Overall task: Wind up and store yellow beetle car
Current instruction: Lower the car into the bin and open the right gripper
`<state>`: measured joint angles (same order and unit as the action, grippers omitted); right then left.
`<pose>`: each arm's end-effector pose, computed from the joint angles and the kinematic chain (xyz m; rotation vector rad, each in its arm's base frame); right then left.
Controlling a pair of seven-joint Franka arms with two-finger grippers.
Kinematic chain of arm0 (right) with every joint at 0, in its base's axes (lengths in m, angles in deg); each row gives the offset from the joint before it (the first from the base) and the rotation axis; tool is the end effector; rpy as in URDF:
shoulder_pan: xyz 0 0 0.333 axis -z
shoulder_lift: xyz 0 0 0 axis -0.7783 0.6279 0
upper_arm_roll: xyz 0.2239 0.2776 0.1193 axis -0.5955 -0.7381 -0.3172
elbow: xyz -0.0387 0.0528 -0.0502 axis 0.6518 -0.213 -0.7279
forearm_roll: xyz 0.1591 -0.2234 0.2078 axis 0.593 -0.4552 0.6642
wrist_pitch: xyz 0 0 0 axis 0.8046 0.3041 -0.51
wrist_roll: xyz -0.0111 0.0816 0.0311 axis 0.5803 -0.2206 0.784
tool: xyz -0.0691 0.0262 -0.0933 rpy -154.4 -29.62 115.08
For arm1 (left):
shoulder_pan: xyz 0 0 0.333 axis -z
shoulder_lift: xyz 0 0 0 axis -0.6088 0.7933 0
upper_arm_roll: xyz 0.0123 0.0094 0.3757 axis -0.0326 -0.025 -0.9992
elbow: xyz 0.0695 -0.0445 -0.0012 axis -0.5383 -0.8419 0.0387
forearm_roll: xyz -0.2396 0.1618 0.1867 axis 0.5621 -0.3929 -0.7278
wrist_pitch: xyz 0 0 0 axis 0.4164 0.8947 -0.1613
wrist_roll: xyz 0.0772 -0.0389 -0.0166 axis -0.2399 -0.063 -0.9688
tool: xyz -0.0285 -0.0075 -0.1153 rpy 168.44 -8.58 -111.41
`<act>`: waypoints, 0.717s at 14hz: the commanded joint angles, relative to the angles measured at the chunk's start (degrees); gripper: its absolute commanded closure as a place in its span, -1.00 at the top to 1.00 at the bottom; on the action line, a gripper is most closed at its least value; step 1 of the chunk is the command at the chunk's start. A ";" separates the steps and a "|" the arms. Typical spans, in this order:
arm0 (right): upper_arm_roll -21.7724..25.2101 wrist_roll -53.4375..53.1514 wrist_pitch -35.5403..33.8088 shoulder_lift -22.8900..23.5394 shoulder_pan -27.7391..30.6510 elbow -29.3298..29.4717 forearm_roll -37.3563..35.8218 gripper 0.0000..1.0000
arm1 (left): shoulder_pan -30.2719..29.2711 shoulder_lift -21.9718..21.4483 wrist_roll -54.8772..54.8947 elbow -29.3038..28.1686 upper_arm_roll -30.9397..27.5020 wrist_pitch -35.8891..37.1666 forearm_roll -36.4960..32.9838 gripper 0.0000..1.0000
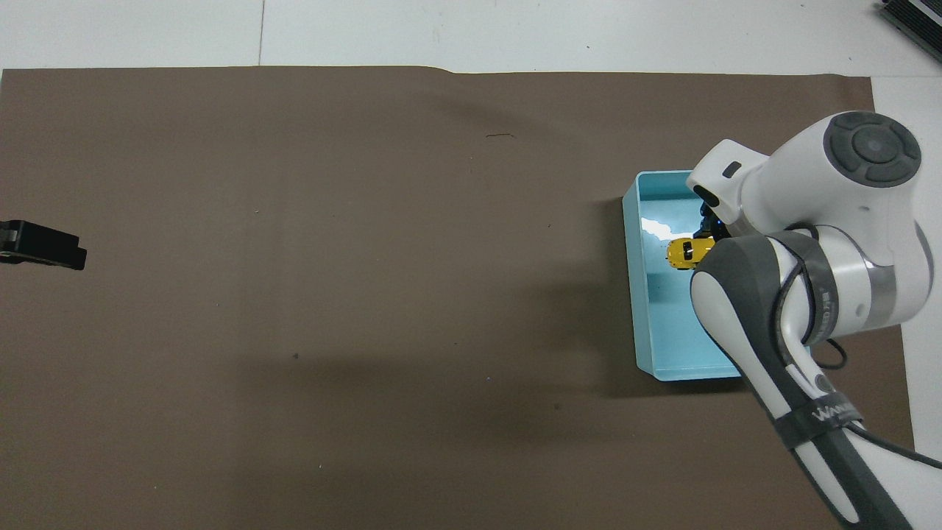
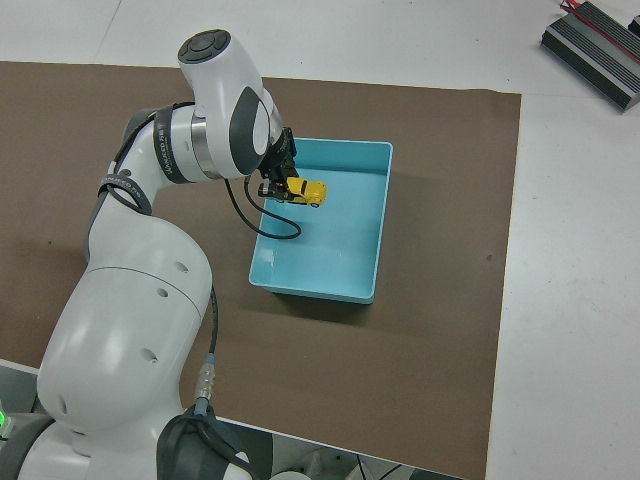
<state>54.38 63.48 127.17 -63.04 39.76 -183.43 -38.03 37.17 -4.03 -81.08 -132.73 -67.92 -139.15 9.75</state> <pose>0.5522 0.0652 0.5029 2.1919 2.2033 -0.1395 0.4859 -0.0148 0.6900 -3.1241 0.1956 0.0373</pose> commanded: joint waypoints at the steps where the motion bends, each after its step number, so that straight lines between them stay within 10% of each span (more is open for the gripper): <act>1: -0.55 4.02 4.51 -3.97 2.72 -6.85 0.27 -1.00 | -0.11 -0.96 -0.50 -0.62 0.09 0.76 -0.61 1.00; 10: -0.55 5.00 16.82 -1.87 3.61 -15.29 -0.17 -1.00 | -0.11 -1.05 -0.50 -0.53 0.09 0.76 -0.61 1.00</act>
<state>54.31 67.09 141.33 -64.60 42.74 -196.72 -38.05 37.17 -4.04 -81.08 -132.73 -67.92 -139.15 9.75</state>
